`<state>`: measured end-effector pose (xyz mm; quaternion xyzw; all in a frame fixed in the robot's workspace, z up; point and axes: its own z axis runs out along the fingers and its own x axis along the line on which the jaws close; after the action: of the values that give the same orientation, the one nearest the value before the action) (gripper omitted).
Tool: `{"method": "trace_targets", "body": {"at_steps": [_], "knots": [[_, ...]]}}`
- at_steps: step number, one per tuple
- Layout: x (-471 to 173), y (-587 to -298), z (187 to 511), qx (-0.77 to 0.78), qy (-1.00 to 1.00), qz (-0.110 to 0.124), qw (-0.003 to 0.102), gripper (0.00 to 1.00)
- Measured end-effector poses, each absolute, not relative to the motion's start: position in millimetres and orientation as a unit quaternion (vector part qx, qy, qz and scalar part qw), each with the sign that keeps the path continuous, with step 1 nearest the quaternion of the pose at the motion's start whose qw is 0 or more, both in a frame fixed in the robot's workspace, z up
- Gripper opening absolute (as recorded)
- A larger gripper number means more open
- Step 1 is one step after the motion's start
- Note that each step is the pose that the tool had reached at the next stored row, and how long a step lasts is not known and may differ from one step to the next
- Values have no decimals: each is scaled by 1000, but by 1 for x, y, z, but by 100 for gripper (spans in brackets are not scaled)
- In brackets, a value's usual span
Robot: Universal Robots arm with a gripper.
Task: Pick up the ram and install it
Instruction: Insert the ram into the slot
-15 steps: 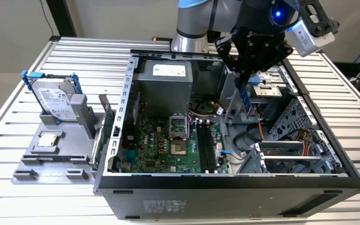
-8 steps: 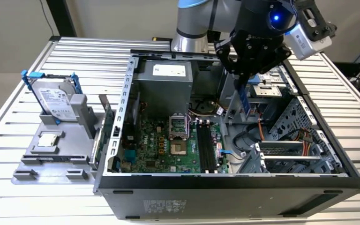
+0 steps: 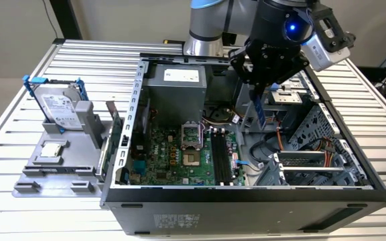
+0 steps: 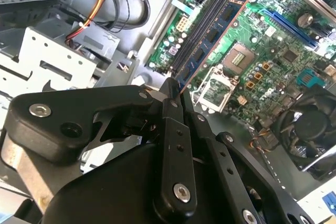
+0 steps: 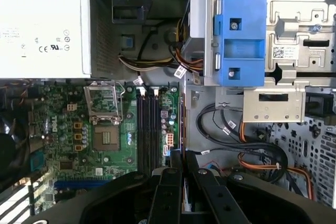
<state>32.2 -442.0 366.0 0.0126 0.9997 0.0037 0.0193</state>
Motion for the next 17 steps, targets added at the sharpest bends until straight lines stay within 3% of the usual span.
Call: {"method": "trace_targets", "body": {"at_steps": [17], "knots": [[31,-442,344,13,1000,4,19,0]]}}
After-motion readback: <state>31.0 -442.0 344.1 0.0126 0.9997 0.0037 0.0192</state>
